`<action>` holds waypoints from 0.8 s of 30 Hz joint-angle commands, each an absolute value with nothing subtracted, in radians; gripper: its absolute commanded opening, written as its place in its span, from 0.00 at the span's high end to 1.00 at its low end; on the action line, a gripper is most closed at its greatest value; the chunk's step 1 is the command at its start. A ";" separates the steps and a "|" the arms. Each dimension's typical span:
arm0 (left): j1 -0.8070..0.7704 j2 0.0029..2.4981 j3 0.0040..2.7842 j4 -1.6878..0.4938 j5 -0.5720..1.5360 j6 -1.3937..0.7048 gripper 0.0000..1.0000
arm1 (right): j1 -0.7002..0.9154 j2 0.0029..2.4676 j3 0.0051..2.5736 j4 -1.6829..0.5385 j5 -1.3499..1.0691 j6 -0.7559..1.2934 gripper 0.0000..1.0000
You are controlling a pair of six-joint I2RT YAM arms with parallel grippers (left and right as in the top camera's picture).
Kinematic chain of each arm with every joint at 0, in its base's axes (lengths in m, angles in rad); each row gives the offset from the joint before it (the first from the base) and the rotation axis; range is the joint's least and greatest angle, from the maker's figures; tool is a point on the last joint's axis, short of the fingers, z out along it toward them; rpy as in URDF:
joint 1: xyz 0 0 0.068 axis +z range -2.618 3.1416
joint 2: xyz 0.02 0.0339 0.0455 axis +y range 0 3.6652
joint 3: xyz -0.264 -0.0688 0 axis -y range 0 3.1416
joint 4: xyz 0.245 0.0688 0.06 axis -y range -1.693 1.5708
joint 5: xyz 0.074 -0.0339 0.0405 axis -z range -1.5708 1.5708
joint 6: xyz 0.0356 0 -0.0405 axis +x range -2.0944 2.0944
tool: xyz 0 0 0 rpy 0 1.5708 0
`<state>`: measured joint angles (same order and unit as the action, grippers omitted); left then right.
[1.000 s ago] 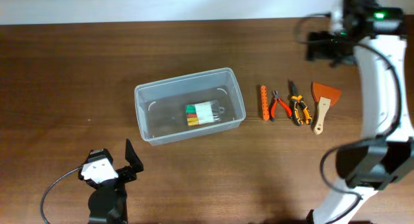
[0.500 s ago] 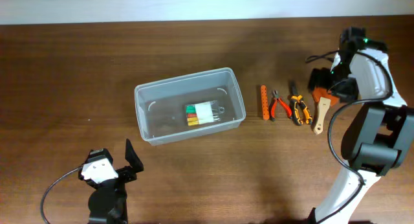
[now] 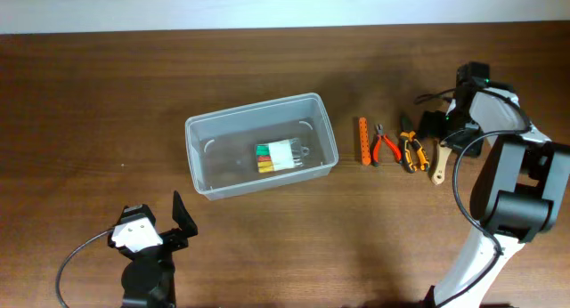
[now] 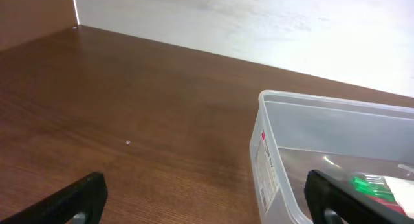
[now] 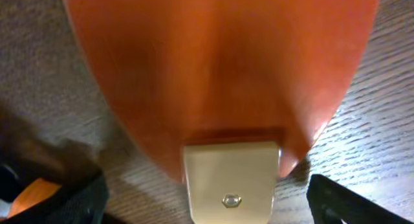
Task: Pack container
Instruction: 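Move right gripper to the orange scraper and grasp its handle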
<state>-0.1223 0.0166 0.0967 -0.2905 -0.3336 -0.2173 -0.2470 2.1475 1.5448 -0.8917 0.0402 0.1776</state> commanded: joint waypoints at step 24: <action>-0.126 0.012 0.093 -0.292 -0.337 -0.208 0.01 | -0.239 2.104 1.721 -1.082 0.027 0.226 0.63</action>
<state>-0.1223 0.0166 0.0967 -0.2905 -0.3336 -0.2173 -0.2470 2.1330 1.5745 -1.0210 0.0181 0.2276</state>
